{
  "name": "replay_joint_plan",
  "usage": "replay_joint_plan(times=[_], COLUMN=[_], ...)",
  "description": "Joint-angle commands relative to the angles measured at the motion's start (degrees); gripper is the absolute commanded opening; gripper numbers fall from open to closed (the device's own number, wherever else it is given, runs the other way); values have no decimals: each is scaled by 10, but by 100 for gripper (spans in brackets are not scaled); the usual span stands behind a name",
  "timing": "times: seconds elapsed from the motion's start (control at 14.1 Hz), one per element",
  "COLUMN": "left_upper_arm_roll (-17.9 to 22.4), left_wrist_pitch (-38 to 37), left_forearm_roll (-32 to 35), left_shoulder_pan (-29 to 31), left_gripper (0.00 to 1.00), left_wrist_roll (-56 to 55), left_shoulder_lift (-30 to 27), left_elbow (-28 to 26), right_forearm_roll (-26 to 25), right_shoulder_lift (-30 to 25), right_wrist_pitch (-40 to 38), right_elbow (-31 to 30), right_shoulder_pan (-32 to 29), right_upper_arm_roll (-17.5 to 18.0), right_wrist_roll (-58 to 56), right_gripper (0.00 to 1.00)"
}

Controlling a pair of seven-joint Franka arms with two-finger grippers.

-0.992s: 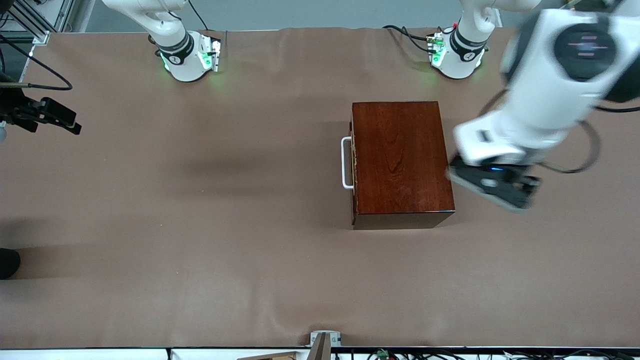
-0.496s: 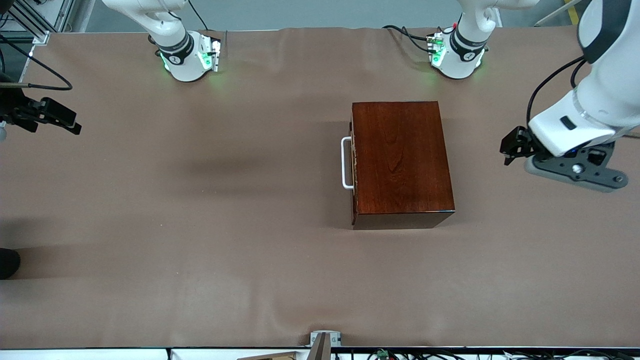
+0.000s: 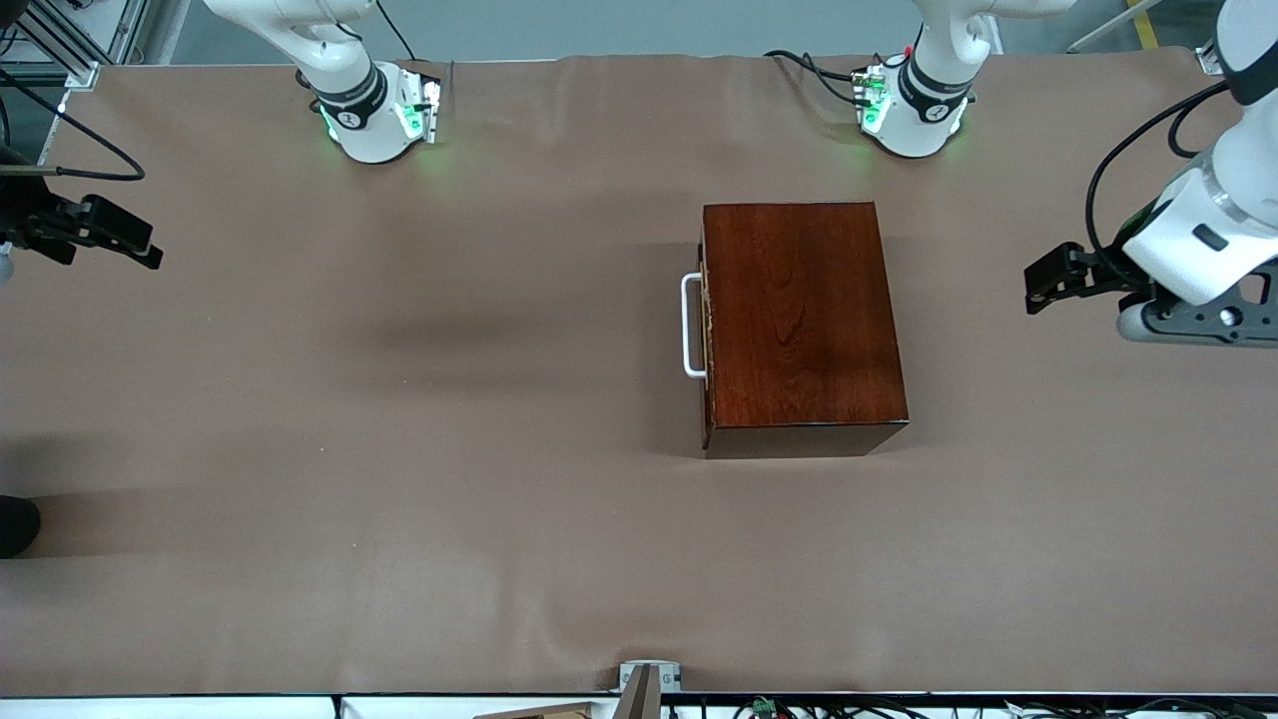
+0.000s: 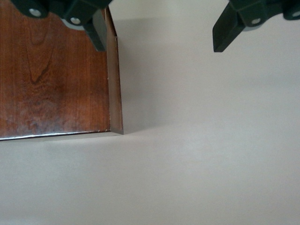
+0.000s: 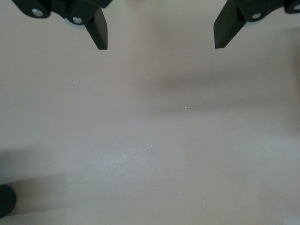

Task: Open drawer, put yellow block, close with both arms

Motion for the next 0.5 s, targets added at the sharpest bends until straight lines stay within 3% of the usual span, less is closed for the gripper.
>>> replay_joint_plan(times=[0.0, 0.42], left_upper_arm_roll=[1, 5], left_wrist_pitch=[29, 31], left_forearm_roll=[-19, -18], left_shoulder_pan=[12, 20], left_gripper=[100, 100], left_wrist_roll=[-7, -9], left_shoulder_lift=[-48, -58], left_elbow=[-64, -81], right_forearm_roll=[5, 5], right_shoulder_lift=[2, 2], right_wrist_pitch=[-7, -7], right_elbow=[8, 8], right_shoulder_pan=[-1, 1], right_upper_arm_roll=[1, 1], right_wrist_roll=[11, 11], right_gripper=[100, 100])
